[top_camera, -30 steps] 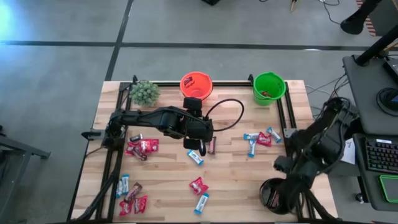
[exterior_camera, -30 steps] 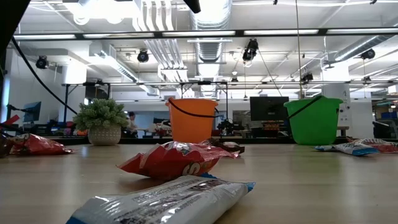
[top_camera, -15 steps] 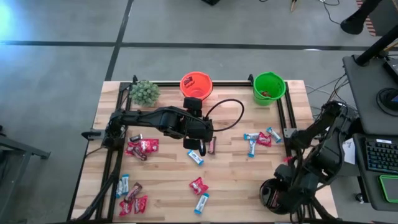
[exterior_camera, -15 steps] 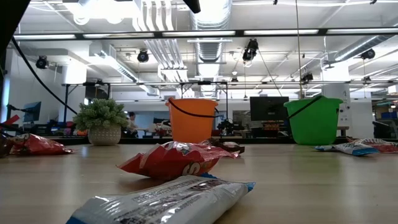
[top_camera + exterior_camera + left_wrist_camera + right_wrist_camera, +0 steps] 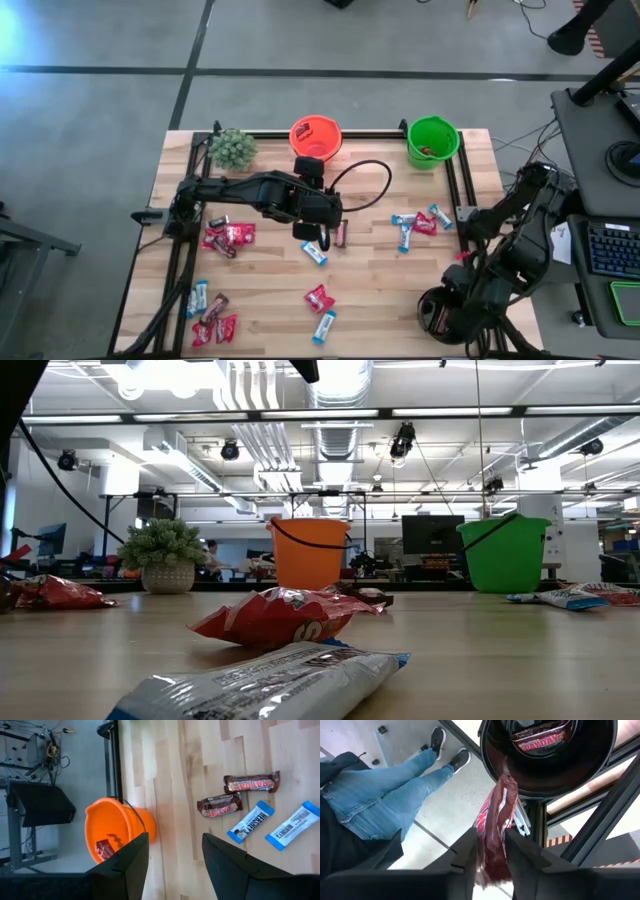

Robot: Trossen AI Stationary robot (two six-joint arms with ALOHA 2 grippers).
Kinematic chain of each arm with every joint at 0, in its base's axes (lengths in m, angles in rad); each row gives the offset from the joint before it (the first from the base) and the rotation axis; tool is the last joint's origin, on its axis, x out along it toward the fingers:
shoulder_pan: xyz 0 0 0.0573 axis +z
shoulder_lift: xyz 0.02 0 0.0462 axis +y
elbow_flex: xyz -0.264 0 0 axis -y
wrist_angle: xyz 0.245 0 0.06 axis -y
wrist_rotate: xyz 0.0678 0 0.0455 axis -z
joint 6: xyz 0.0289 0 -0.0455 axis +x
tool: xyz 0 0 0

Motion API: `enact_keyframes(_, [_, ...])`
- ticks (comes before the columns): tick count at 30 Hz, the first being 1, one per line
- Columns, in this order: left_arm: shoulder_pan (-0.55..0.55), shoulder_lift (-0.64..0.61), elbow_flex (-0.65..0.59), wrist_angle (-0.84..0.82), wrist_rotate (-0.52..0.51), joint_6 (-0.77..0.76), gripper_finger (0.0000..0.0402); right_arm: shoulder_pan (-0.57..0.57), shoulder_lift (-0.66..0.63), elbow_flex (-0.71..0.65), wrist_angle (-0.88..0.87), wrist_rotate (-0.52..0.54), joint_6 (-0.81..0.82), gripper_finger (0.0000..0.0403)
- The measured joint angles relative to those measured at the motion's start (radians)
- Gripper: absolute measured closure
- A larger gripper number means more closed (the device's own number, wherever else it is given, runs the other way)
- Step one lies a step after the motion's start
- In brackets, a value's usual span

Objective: Organize candy in baskets
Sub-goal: Put the brown chocolate bar into the black bucket, then put the red candy into the green bucket

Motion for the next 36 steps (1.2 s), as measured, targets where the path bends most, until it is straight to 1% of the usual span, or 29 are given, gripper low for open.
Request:
enact_keyframes(7, [0.000, 0.000, 0.000, 0.000, 0.010, 0.000, 0.0235, 0.000, 0.001, 0.000, -0.012, 0.003, -0.025, 0.0258])
enact_keyframes(10, [0.000, 0.000, 0.000, -0.005, 0.010, -0.001, 0.0235, 0.000, 0.001, 0.000, -0.015, 0.003, -0.069, 0.0246])
enact_keyframes(13, [0.000, -0.006, 0.000, -0.024, 0.027, -0.006, 0.0235, 0.000, 0.001, 0.000, -0.016, 0.015, -0.088, 0.0242])
enact_keyframes(19, [-0.003, -0.047, 0.000, -0.034, 0.042, -0.033, 0.0235, -0.001, 0.001, 0.000, -0.016, 0.156, -0.138, 0.0248])
enact_keyframes(25, [-0.004, -0.104, 0.000, -0.034, 0.153, -0.079, 0.0235, -0.030, 0.001, 0.000, -0.024, 0.280, -0.206, 0.0261])
enact_keyframes(28, [-0.004, -0.137, -0.001, -0.034, 0.180, -0.108, 0.0235, -0.053, 0.001, 0.000, -0.024, 0.349, -0.245, 0.0263])
enact_keyframes(32, [-0.004, -0.182, -0.002, -0.034, 0.215, -0.157, 0.0235, -0.084, 0.001, 0.000, -0.025, 0.396, -0.330, 0.0259])
enact_keyframes(36, [-0.005, -0.231, -0.003, -0.034, 0.215, -0.214, 0.0235, -0.108, 0.000, 0.000, -0.041, 0.407, -0.392, 0.0250])
